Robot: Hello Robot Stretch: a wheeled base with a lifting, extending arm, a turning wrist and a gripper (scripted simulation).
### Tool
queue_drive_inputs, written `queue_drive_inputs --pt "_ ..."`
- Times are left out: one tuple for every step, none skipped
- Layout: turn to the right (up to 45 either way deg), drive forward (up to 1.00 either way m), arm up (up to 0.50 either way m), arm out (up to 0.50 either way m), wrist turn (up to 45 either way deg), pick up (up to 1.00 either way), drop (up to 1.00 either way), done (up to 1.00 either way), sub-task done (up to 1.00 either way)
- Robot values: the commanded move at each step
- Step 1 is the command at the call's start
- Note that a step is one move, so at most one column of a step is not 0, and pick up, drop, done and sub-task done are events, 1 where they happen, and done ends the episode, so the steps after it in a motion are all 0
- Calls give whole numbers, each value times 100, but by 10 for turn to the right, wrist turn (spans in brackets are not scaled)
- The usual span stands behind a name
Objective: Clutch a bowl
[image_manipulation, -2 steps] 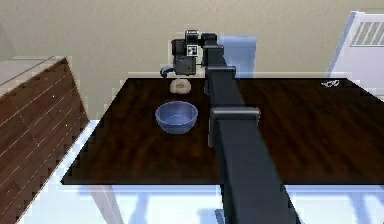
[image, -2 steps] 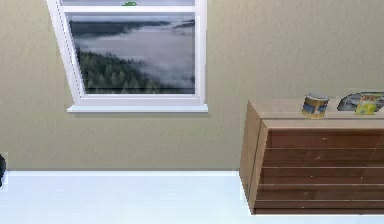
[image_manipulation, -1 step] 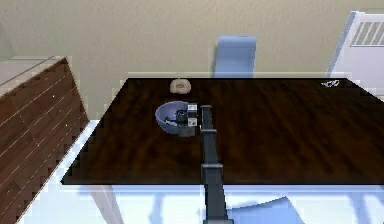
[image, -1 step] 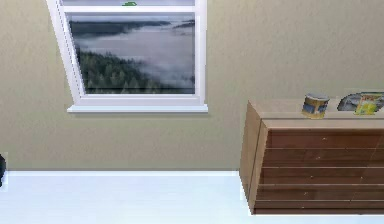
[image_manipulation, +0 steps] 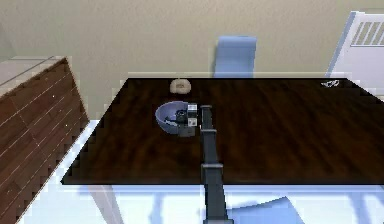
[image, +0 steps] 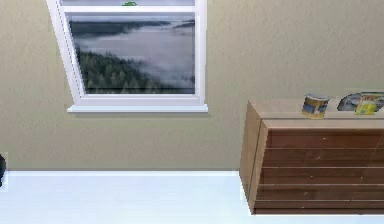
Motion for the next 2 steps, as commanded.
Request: queue_drive_inputs --pt "0 0 10 0 0 0 0 0 0" --pt "0 0 0 0 0 0 0 100 0"
